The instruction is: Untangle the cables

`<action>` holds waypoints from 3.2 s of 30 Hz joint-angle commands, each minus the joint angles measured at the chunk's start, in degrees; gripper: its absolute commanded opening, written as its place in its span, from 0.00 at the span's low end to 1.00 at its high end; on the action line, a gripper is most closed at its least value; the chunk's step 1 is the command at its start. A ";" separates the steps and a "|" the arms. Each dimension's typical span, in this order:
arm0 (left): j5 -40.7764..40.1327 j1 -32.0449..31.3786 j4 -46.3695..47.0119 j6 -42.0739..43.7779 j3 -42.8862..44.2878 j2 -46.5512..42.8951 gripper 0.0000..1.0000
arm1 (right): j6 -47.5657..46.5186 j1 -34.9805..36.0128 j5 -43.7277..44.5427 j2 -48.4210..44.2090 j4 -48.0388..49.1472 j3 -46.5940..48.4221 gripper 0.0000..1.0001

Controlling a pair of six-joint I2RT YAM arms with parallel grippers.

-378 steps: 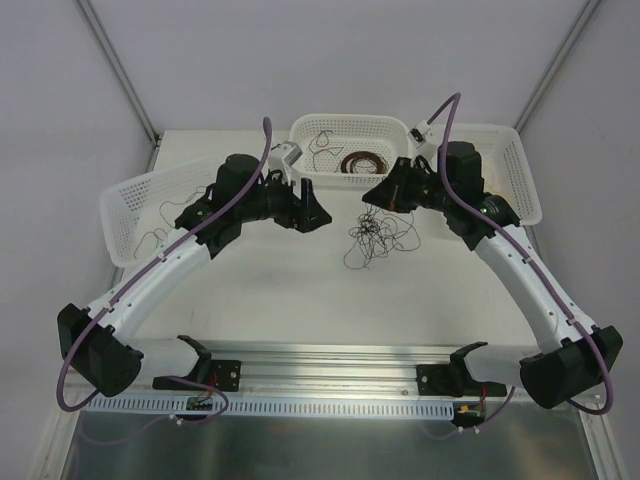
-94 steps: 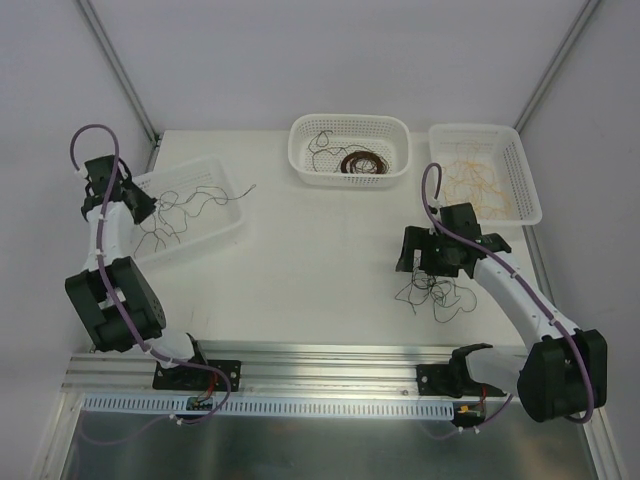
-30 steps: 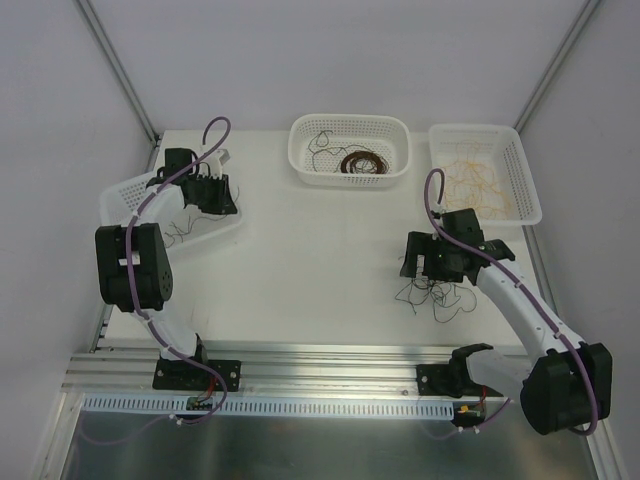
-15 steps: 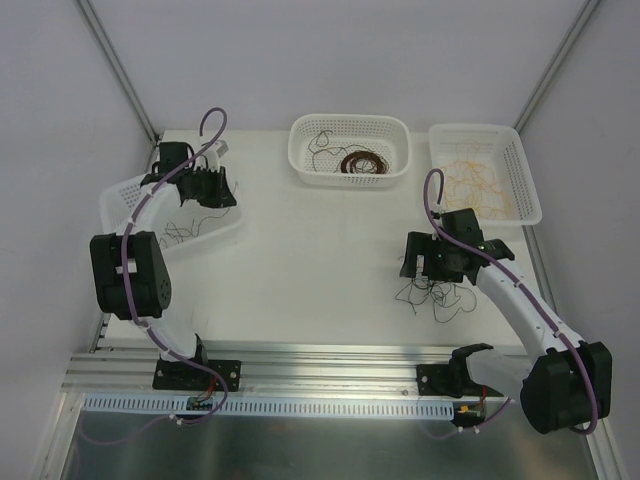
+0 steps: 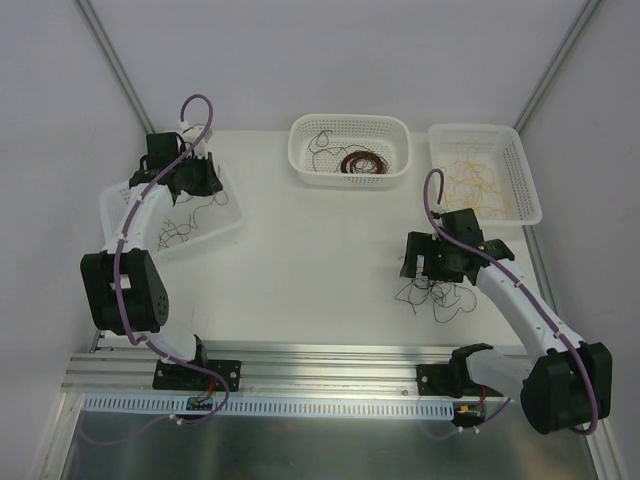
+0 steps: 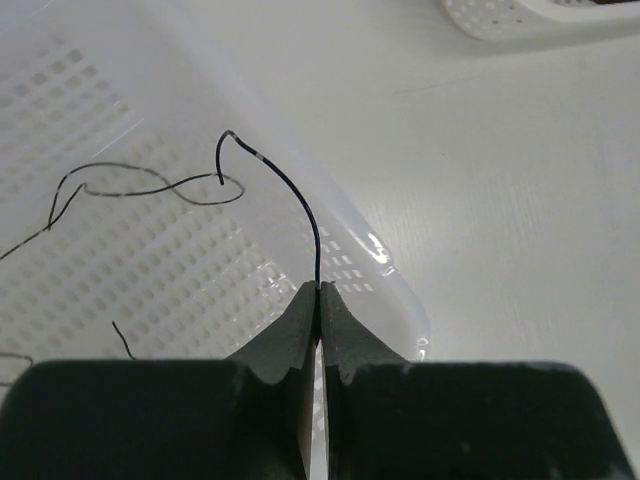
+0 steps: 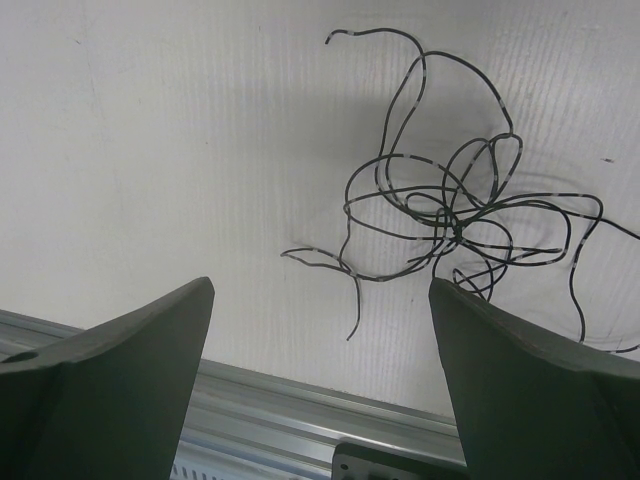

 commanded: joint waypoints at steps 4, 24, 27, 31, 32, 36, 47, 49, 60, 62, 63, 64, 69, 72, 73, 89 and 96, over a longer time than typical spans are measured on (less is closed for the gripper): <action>-15.42 5.31 3.55 -11.85 -6.24 -4.10 0.00 | -0.79 0.27 1.66 -1.72 -1.52 1.92 0.94; -20.53 11.73 -5.31 -23.37 -6.17 -5.76 0.86 | 3.77 -0.26 16.42 -0.93 -6.09 1.75 0.94; -19.74 11.55 -7.07 -23.73 -5.63 -8.66 0.96 | 4.65 -0.26 15.47 0.82 -5.13 0.43 0.94; -19.39 11.03 -8.31 -23.82 -5.98 -13.14 0.99 | 5.44 0.35 10.73 5.21 -1.00 -1.94 0.93; -19.56 11.03 -8.57 -23.38 -6.33 -14.20 0.99 | 5.45 0.97 9.41 5.83 1.44 -2.81 0.92; -18.60 10.76 -10.16 -23.02 -6.77 -16.39 0.99 | 6.06 5.79 6.08 10.92 6.82 -2.22 0.91; -13.24 -2.32 -10.60 -25.30 -10.20 -22.03 0.99 | 5.01 24.08 -7.47 27.81 16.06 16.67 0.90; -12.01 -5.22 -10.60 -26.10 -11.25 -22.99 0.99 | 3.17 25.58 -8.18 27.64 15.36 19.83 0.90; -13.76 -27.88 -7.70 -30.76 -15.74 -19.23 0.92 | 5.35 23.74 6.85 16.65 9.11 14.59 0.87; -14.37 -30.97 -6.47 -31.46 -14.95 -17.21 0.91 | 6.84 23.04 6.76 16.04 9.73 13.18 0.84; -14.55 -33.68 -5.86 -31.72 -14.60 -15.11 0.89 | 7.11 22.34 6.33 15.95 10.08 12.13 0.83; -14.81 -34.84 -5.41 -31.90 -14.08 -13.87 0.88 | 7.20 22.07 5.89 15.86 10.43 11.77 0.83; -15.87 -39.77 -2.87 -33.66 -10.04 -4.30 0.84 | 5.80 20.67 4.30 17.08 13.59 10.10 0.74; -15.52 -41.53 -2.25 -33.84 -7.49 1.34 0.81 | 4.57 19.78 2.90 18.75 16.58 9.39 0.63; -15.52 -42.23 -2.16 -33.84 -6.35 2.57 0.78 | 3.96 19.78 2.63 19.37 17.72 9.57 0.60; -16.57 -43.55 -0.84 -34.63 -1.33 18.48 0.61 | 0.26 19.69 -0.09 28.61 24.94 9.13 0.24; -18.24 -43.55 -0.75 -34.71 -1.94 20.86 0.49 | -1.15 19.60 0.52 26.67 23.97 8.52 0.06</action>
